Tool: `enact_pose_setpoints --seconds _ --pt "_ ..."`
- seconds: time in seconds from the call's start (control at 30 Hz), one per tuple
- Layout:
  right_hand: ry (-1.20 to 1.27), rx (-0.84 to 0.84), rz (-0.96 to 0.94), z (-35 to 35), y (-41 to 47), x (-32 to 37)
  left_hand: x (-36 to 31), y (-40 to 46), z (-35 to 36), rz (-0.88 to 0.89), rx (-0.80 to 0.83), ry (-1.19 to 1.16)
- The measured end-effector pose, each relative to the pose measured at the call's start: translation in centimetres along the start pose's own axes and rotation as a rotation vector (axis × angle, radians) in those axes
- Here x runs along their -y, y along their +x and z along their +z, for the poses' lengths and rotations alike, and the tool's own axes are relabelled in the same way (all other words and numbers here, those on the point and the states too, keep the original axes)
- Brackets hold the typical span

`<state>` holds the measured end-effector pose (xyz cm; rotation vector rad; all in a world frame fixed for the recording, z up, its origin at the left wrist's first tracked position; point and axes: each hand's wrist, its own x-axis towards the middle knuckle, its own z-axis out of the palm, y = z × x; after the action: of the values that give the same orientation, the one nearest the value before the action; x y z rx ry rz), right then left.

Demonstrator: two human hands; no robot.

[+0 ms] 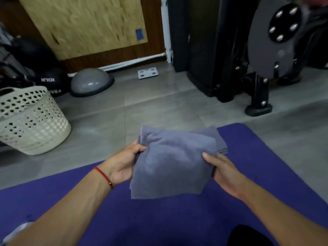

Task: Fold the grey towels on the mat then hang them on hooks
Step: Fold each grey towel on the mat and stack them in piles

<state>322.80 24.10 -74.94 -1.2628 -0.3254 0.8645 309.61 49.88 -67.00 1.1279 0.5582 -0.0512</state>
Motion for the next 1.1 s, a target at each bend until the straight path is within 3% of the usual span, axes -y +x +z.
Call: enact_pose_setpoints --seconds 0.17,0.23,0.3,0.4,0.53,0.67,0.83,0.9,1.03,1.1 --pt "-0.393 -0.265 -0.016 -1.4 -0.3 2.3 1.0 0.9 2.7 -0.161 0.042 -0.017" --pt "-0.479 -0.285 0.042 -3.0 -0.2 2.1 3.1 1.7 3.0 -0.293 0.099 0.148" --pt "-0.490 -0.263 0.134 -4.8 -0.1 1.6 5.2 3.2 3.5 -0.284 0.054 0.309" --pt "-0.324 -0.262 0.263 -7.9 0.5 1.1 6.3 6.6 4.7 -0.235 -0.001 0.445" --pt "-0.159 -0.298 0.358 -12.2 3.9 0.5 5.5 15.2 4.6 -0.032 -0.045 0.729" --pt "0.048 -0.478 0.301 -14.4 9.2 -2.2 3.7 26.5 5.7 0.112 -0.053 1.065" --pt "0.311 -0.706 0.253 -16.1 15.7 -7.0 2.3 40.6 8.3 0.208 0.054 1.258" --pt "0.391 -0.753 0.266 -16.6 17.9 -9.0 2.8 45.3 8.6 0.194 0.041 1.340" --pt "0.429 -0.743 0.377 -17.8 20.4 -13.1 6.7 50.5 6.4 -0.153 0.183 1.390" --pt "0.364 -0.718 0.411 -18.2 20.8 -14.3 8.7 50.8 5.0 -0.186 0.208 1.367"
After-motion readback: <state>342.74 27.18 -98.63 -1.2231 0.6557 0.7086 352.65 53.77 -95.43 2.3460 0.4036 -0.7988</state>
